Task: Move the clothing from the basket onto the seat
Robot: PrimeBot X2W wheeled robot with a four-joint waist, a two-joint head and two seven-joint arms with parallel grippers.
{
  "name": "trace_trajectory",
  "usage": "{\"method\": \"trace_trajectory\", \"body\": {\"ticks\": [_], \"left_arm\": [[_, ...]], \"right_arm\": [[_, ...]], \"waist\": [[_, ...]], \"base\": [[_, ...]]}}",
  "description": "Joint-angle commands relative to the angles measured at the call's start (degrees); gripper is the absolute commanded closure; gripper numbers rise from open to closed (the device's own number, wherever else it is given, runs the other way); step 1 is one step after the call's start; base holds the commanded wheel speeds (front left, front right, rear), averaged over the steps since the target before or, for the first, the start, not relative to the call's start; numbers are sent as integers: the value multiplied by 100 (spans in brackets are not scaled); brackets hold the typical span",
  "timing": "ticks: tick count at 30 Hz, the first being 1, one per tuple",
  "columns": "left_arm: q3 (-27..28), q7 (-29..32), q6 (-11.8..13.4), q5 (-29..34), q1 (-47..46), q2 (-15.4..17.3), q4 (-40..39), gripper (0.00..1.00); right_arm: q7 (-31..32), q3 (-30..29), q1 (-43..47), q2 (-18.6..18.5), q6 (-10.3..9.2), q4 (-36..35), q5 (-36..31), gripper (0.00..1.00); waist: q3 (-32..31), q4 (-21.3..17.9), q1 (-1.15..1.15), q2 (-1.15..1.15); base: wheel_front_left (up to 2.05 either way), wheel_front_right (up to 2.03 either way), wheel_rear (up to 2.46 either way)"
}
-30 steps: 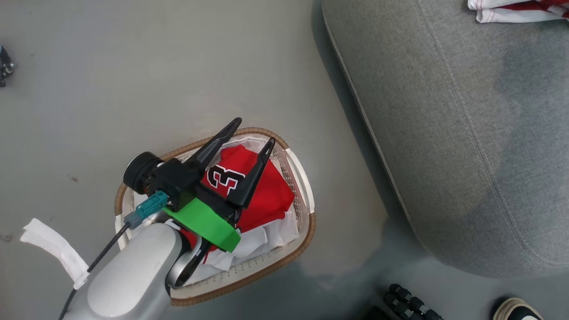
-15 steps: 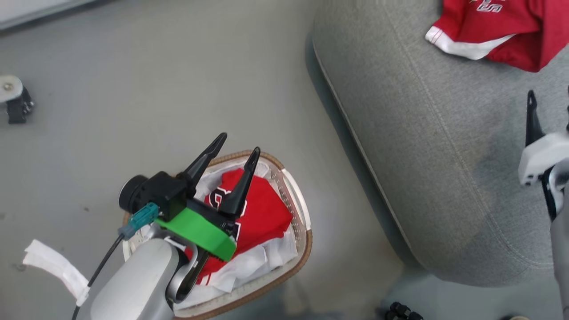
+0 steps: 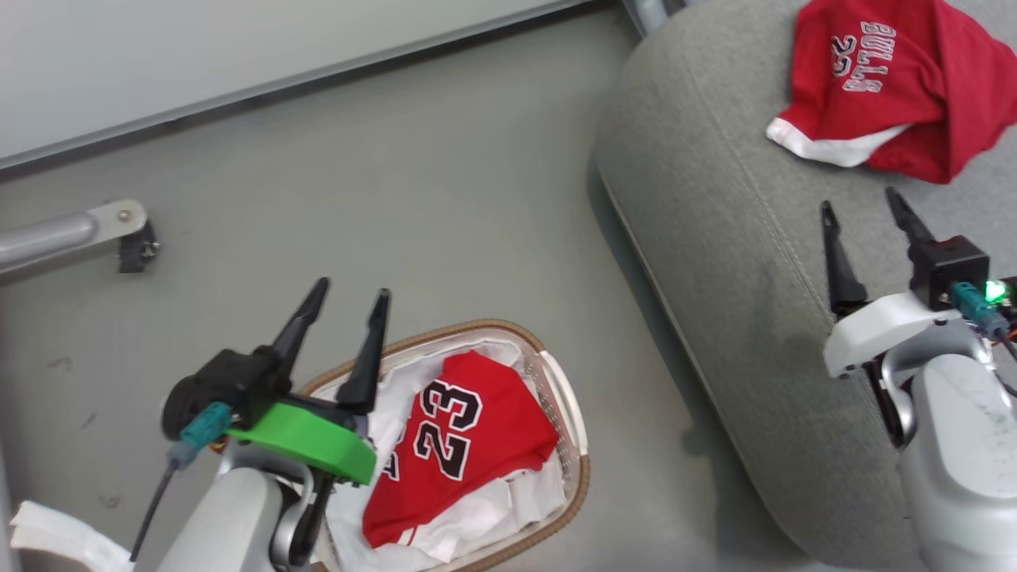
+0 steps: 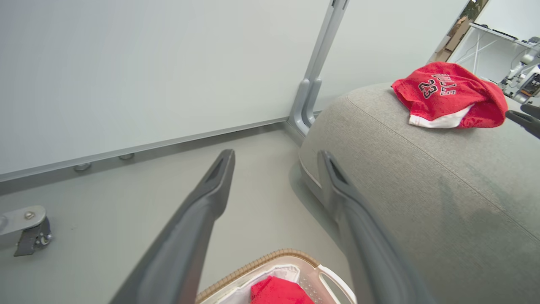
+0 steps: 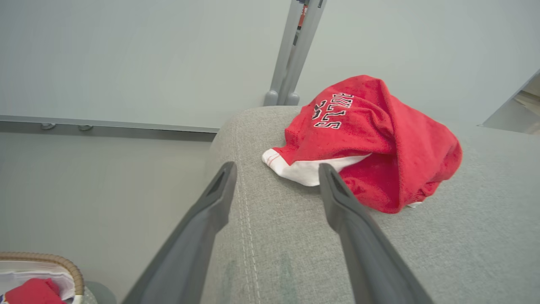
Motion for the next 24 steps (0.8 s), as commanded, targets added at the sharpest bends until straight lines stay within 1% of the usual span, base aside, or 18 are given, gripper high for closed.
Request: {"method": "trace_trajectory", "body": {"ticks": [1, 6, 9, 13, 18, 24], "left_arm": [[161, -4, -17, 90, 136, -45, 23, 0], [830, -5, -17, 444, 442, -255, 158, 0], [1222, -5, -17, 631, 593, -383, 237, 0], [1740, -5, -17, 921, 756, -549, 298, 0], [2143, -5, -17, 1299, 964, -690, 346, 0], [2384, -5, -17, 1458, 1288, -832, 470, 0]], "right_arm": [[-27, 81, 138, 23, -8, -59, 112, 0], [-26, 530, 280, 231, -8, -383, 561, 0], [-27, 871, 403, 256, -8, -529, 555, 0], [-27, 1028, 569, 309, -7, -641, 688, 0], [-26, 992, 836, 397, -8, -761, 772, 0], [-26, 846, 1285, 525, -7, -818, 814, 0]], "waist": [[-273, 325, 0, 0], [-530, 622, 0, 0], [-679, 811, 0, 0], [-845, 1027, 0, 0], [-1032, 1219, 0, 0], [-1303, 1319, 0, 0]], "base": [[0, 0, 0], [0, 0, 0], [0, 0, 0], [0, 0, 0], [0, 0, 0], [0, 0, 0]]}}
